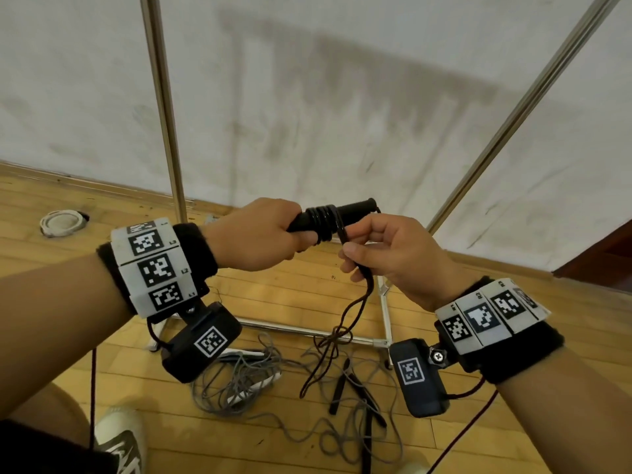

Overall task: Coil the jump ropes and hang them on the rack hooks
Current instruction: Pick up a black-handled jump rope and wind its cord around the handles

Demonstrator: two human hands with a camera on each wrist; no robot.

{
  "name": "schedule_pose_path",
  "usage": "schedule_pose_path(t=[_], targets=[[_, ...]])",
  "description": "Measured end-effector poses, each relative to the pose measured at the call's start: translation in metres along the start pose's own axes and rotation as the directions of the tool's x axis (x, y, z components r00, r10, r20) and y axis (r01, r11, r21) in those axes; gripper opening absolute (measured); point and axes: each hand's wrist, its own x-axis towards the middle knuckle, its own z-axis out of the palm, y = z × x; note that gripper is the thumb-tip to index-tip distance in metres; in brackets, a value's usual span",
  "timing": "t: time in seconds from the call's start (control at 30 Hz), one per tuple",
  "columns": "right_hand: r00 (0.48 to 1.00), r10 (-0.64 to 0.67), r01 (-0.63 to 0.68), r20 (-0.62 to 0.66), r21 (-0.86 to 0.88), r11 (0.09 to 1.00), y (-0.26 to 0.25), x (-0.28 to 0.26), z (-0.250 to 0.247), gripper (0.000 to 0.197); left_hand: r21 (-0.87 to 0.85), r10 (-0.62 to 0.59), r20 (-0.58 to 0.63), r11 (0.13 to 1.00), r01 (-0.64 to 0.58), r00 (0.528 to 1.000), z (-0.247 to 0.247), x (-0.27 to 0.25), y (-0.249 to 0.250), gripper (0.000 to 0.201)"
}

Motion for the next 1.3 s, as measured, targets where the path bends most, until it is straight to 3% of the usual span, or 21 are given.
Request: schedule_pose_path(t=[0.07,0.23,0.4,0.6,0.7,0.77,0.97,1.03,1.13,1.2,1.27,1.3], targets=[[0.999,-0.02,0.019,-0.042,-0.041,0.999,0.003,-0.002,0.002,0.008,-0.083,0.008,-0.017,0.996,-0.01,1.0,-0.002,-0.002,0.004,0.018],[0.998,-0.037,0.026,-0.045,-0.232,0.972,0.013,-0.007,0.011,0.044,-0.219,0.077,0.016,0.973,-0.071,0.997,-0.013,-0.012,0.012,0.017],[0.994,-0.081,0.096,0.069,-0.261,0.96,0.017,-0.01,0.013,0.042,-0.301,0.073,0.075,0.953,-0.047,0.995,-0.016,-0.016,0.014,0.014],[0.997,-0.008,0.01,0.074,-0.014,1.0,0.023,-0.015,0.011,0.032,-0.413,0.047,0.101,0.911,-0.001,0.994,-0.023,-0.018,0.01,0.016],[1.0,-0.024,0.022,0.011,0.124,0.992,0.024,-0.018,0.012,0.014,-0.466,0.09,0.138,0.885,-0.015,0.986,-0.026,-0.021,0.012,0.021],[0.999,-0.045,0.046,-0.016,0.128,0.991,0.026,-0.019,0.011,0.018,-0.485,0.135,0.177,0.874,-0.033,0.975,-0.025,-0.024,0.015,0.029],[0.996,-0.084,0.081,-0.006,-0.216,0.973,0.03,-0.019,0.002,0.018,-0.463,0.203,0.32,0.886,-0.034,0.926,-0.025,-0.03,0.018,0.041],[0.992,-0.119,0.123,0.033,-0.352,0.928,0.035,-0.018,-0.001,0.031,-0.445,0.207,0.389,0.895,-0.014,0.897,-0.023,-0.031,0.017,0.042],[0.995,0.003,0.043,0.101,-0.448,0.893,0.036,-0.018,-0.008,0.037,-0.411,0.235,0.485,0.911,-0.017,0.842,-0.02,-0.033,0.015,0.019],[0.986,-0.012,0.102,0.169,-0.534,0.839,0.037,-0.018,-0.014,0.034,-0.383,0.24,0.55,0.924,-0.013,0.8,-0.017,-0.034,0.014,0.01],[0.973,-0.04,0.174,0.228,-0.604,0.778,0.039,-0.014,-0.018,0.018,-0.364,0.241,0.609,0.931,-0.004,0.755,-0.013,-0.034,0.013,0.009],[0.976,-0.014,0.151,0.216,-0.633,0.759,0.041,-0.012,-0.019,0.019,-0.344,0.233,0.631,0.939,-0.002,0.74,-0.01,-0.034,0.012,0.009]])
